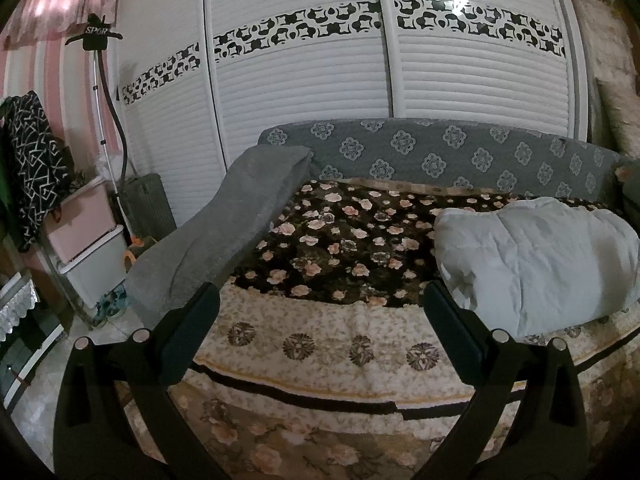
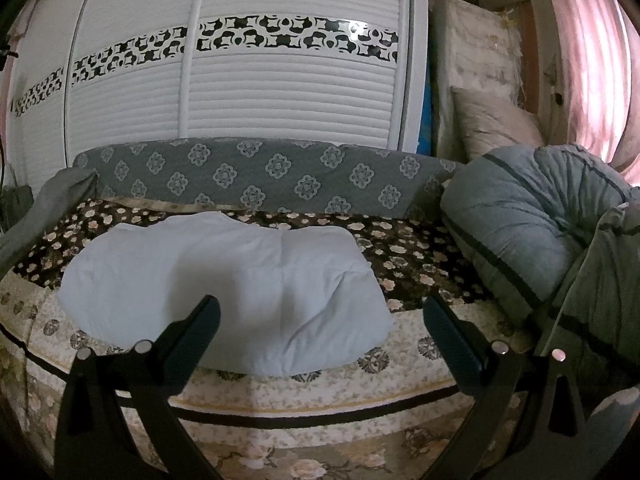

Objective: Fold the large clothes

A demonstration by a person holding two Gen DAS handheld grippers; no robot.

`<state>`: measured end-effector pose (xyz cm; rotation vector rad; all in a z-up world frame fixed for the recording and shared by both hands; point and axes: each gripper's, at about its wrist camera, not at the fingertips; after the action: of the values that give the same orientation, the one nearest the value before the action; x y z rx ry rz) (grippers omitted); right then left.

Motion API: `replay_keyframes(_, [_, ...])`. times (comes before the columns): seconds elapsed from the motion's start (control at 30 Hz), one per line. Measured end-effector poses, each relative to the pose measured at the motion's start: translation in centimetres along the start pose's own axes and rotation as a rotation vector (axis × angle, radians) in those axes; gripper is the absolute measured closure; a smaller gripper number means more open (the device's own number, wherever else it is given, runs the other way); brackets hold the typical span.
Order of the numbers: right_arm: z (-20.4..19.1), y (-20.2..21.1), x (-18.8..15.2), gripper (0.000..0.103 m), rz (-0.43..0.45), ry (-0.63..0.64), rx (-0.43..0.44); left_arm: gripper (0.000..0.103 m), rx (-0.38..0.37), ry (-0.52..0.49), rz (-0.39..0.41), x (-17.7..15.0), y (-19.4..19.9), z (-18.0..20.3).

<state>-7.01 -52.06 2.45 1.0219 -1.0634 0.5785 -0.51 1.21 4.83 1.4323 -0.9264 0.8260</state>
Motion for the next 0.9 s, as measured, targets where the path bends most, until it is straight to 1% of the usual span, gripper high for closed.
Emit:
replay_keyframes(0.1, [-0.2, 0.3, 0.0, 0.002, 0.01, 0.01, 0.004, 0.003, -0.011, 0.003, 0.004, 0.0, 0.1, -0.1])
replay_keyframes(0.23, [0.5, 0.9, 0.3, 0.002, 0.028, -0.023, -0.005, 0.003, -0.032, 0.002, 0.003, 0.0, -0.1, -0.1])
replay_keyframes(0.3, [1.1, 1.3, 0.4, 0.002, 0.039, -0.051, -0.031, 0.003, -0.041, 0.018, 0.001, 0.0, -0.2, -0.5])
replay_keyframes(0.43, [2.3, 2.2, 0.6, 0.002, 0.07, -0.105, -0.069, 0.003, -0.064, 0.051, -0.043, -0.2, -1.2, -0.8])
replay_keyframes(0.53, [3.0, 2.1, 0.7, 0.002, 0.054, -0.14, -0.089, 0.003, -0.065, 0.015, -0.016, -0.3, -0.3, -0.1])
replay_keyframes(0.57, [3.1, 2.3, 0.8, 0.002, 0.056, -0.147, -0.097, 0.003, -0.068, 0.0, 0.004, -0.3, 0.3, 0.1])
replay_keyframes(0.67, [3.0, 3.0, 1.1, 0.002, 0.082, -0.142, -0.118, 0.003, -0.093, -0.006, 0.047, -0.3, 1.3, 0.2])
replay_keyframes(0.73, [2.8, 3.1, 1.1, 0.002, 0.088, -0.129, -0.117, 0.003, -0.098, 0.001, 0.051, -0.3, 1.2, 0.0])
replay_keyframes(0.8, [2.4, 2.8, 1.1, 0.002, 0.076, -0.109, -0.111, 0.003, -0.097, 0.008, 0.031, -0.4, 0.5, -0.1])
replay_keyframes(0.9, [2.0, 1.6, 0.9, 0.002, 0.027, -0.091, -0.056, 0.003, -0.094, 0.002, -0.004, -0.5, -0.4, 0.1])
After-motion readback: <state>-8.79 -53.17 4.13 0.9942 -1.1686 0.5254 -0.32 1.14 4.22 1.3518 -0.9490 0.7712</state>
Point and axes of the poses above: each gripper's, at about its wrist camera, not at the fingertips, and y roughly against the way its jaws point, z to its right, x to its top, and after that the axes turned 6 degrees about -x, right-handed
